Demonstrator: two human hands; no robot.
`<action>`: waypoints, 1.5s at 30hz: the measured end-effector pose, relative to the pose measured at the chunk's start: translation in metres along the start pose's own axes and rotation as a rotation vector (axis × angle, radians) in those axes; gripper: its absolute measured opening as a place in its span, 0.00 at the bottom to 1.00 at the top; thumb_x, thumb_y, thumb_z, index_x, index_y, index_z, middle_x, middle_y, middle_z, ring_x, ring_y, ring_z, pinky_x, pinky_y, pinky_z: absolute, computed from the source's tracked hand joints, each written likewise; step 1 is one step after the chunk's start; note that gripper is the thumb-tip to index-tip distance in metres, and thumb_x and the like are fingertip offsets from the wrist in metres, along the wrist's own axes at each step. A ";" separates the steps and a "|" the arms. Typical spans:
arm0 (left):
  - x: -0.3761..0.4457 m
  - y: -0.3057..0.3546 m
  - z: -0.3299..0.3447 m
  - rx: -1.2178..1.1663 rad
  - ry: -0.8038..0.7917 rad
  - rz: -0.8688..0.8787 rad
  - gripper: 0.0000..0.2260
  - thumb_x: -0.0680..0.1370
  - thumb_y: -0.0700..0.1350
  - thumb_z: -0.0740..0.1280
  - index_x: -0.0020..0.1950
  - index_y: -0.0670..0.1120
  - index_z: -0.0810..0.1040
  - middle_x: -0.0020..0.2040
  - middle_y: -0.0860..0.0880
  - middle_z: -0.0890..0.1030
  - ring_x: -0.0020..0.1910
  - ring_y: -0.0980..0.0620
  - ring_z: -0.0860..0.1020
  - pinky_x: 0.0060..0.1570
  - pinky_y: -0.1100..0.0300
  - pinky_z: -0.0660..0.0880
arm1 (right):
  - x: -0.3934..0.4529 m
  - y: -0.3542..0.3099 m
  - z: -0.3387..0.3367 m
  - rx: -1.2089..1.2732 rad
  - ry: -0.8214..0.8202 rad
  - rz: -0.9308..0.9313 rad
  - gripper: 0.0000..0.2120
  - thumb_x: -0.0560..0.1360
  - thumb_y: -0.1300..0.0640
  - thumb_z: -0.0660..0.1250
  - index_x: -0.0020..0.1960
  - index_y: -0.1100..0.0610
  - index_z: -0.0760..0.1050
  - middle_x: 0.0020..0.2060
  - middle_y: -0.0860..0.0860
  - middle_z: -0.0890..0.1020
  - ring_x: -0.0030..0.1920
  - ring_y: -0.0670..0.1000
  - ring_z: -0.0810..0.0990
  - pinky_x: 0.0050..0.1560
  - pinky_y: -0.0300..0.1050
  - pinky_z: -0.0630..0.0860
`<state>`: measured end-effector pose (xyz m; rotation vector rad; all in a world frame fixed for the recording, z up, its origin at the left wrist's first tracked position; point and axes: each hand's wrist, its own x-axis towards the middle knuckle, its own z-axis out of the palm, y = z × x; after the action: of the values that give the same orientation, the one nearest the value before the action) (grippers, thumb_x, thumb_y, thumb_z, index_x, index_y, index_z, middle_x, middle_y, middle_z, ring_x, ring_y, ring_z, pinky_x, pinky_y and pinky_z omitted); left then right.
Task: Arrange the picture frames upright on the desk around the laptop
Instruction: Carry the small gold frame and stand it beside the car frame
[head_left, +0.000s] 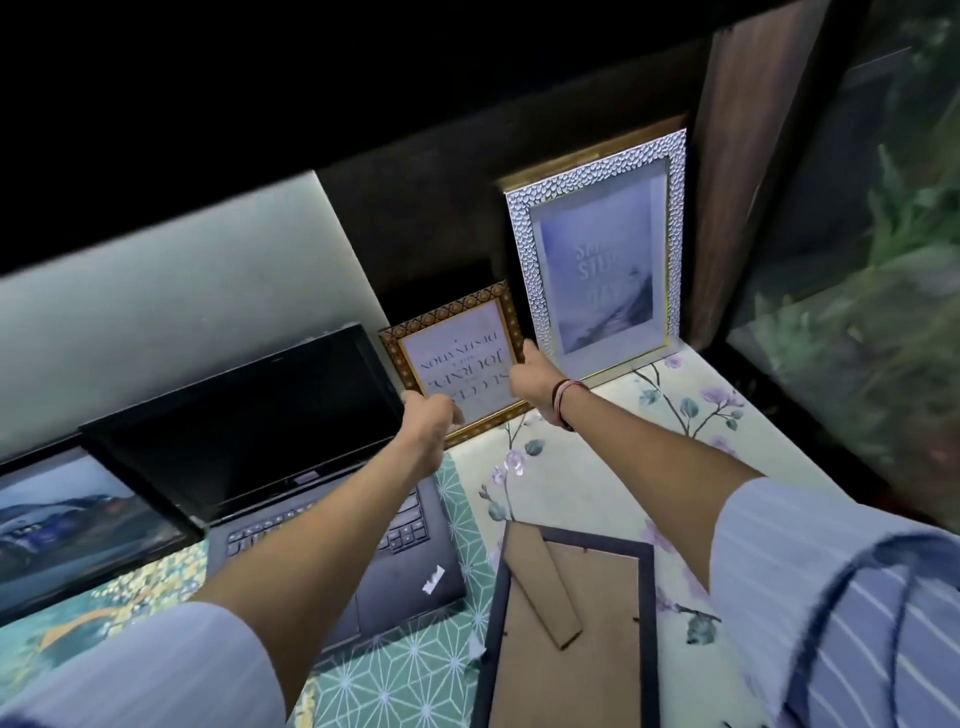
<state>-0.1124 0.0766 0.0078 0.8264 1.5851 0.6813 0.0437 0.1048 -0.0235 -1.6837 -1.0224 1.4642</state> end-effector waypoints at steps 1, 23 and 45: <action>-0.001 -0.003 0.000 -0.004 -0.009 0.001 0.42 0.73 0.25 0.60 0.82 0.42 0.44 0.80 0.42 0.62 0.77 0.37 0.62 0.75 0.44 0.61 | 0.000 0.006 -0.003 -0.006 0.003 0.001 0.40 0.71 0.64 0.56 0.81 0.54 0.47 0.75 0.54 0.64 0.73 0.59 0.66 0.74 0.59 0.64; -0.113 -0.122 -0.141 -0.223 0.093 0.125 0.05 0.83 0.33 0.63 0.50 0.41 0.75 0.47 0.43 0.81 0.49 0.45 0.79 0.51 0.48 0.79 | -0.132 -0.003 0.085 -0.469 0.075 -0.215 0.19 0.71 0.60 0.59 0.59 0.51 0.79 0.53 0.55 0.83 0.53 0.59 0.81 0.57 0.56 0.79; -0.161 -0.250 -0.428 -1.229 0.183 -0.073 0.09 0.82 0.28 0.58 0.58 0.37 0.74 0.52 0.40 0.79 0.53 0.45 0.79 0.68 0.39 0.71 | -0.225 -0.002 0.420 -0.022 -0.183 -0.110 0.09 0.79 0.69 0.62 0.50 0.60 0.79 0.45 0.55 0.85 0.41 0.55 0.84 0.45 0.54 0.83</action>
<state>-0.5561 -0.1942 -0.0285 -0.2133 1.0196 1.4624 -0.3861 -0.0956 0.0230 -1.5039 -1.2133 1.5606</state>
